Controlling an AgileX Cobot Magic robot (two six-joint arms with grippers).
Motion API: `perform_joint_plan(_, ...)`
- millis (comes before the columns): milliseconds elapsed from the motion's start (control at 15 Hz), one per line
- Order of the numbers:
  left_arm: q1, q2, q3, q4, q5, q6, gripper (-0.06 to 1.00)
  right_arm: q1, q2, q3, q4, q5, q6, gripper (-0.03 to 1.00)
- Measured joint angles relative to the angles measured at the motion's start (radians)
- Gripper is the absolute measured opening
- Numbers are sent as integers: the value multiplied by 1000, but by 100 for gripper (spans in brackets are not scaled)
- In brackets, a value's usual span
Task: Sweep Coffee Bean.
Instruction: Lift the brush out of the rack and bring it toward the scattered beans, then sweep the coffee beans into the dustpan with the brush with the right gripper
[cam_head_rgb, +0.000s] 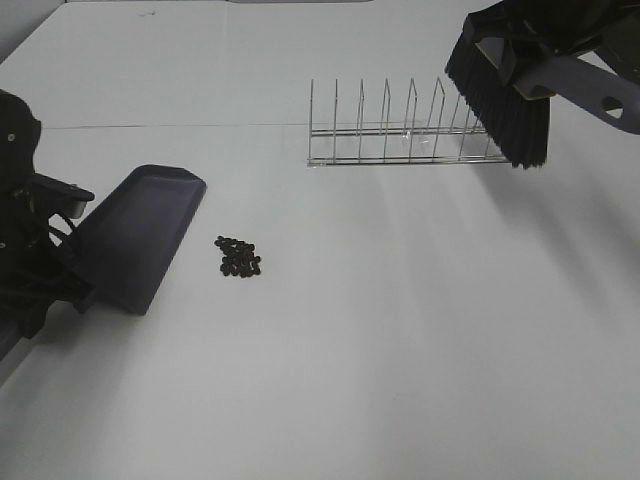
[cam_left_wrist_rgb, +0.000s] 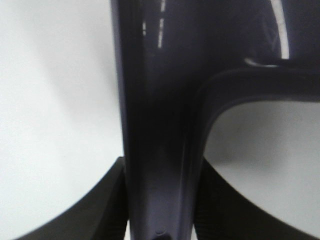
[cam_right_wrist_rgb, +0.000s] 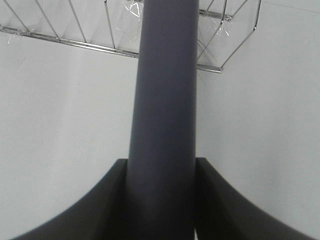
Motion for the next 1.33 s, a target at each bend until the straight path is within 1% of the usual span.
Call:
perform_joint_plan(67,-29,0,0,45,7,-38,31,23,-48,61,-24,-12,44,28)
perform_joint_plan(133,-49,0,0,67,13,-57,31,45,-92,124,-50,-19,80,28)
perform_joint_plan(267,-74,0,0,71,21,-67,31,86,-128,224,-115,-21,143,28)
perform_joint_plan(400,-92,0,0,73,22,-68,31,159,-129,297,-192,-20,226,28)
perform_joint_plan(467,-98,0,0,72,22,-69,31,200,-129,309,-229,-23,258,28)
perform_joint_plan(533,-100,0,0,71,22,-69,31,219,-126,310,-243,-24,267,28)
perform_joint_plan(600,-103,0,0,68,22,-69,31,262,-116,311,-280,-30,289,28)
perform_joint_plan(733,-102,0,0,57,22,-60,31,331,-66,309,-323,-32,312,28)
perform_joint_plan(867,-102,0,0,39,20,-54,31,379,26,279,-333,-25,314,28)
perform_joint_plan(933,-102,0,0,31,14,-45,31,405,80,241,-333,-19,313,28)
perform_joint_plan(1000,-102,0,0,-10,1,-19,31,458,175,142,-333,3,300,28)
perform_joint_plan(1133,-102,5,0,-35,0,0,31,495,236,60,-316,12,272,28)
perform_joint_plan(1200,-102,17,-2,-50,-1,14,31,514,274,2,-285,16,244,28)
perform_joint_plan(1333,-102,47,-14,-65,22,22,31,529,347,-124,-157,16,190,28)
